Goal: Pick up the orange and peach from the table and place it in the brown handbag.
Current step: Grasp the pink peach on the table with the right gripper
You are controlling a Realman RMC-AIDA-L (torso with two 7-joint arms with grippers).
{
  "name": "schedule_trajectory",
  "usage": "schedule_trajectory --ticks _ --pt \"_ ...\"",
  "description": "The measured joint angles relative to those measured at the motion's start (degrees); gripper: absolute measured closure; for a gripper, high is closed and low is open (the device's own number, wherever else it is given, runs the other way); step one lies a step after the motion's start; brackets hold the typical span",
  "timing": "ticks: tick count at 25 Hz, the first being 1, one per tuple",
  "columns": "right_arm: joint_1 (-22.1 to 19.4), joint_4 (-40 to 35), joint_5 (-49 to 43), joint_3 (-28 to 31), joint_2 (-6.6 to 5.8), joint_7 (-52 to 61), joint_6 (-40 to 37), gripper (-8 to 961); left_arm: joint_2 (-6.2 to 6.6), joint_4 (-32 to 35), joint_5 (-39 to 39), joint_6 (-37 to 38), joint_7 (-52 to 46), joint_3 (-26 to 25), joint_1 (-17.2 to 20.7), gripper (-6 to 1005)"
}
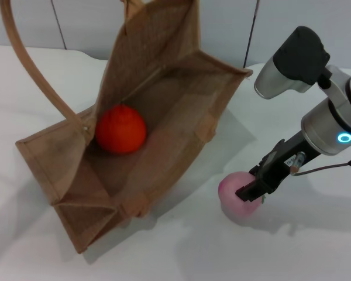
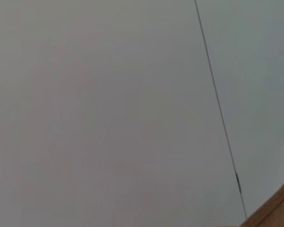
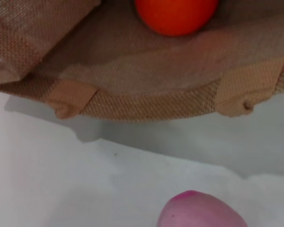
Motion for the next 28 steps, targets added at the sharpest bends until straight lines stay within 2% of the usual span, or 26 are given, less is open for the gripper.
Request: schedule_trajectory --ticks 28 --pt "0.39 0.17 0.0 1.26 0.05 -0.01 0.47 376 0.03 0.01 0.01 -0.01 0.03 0.01 0.34 886"
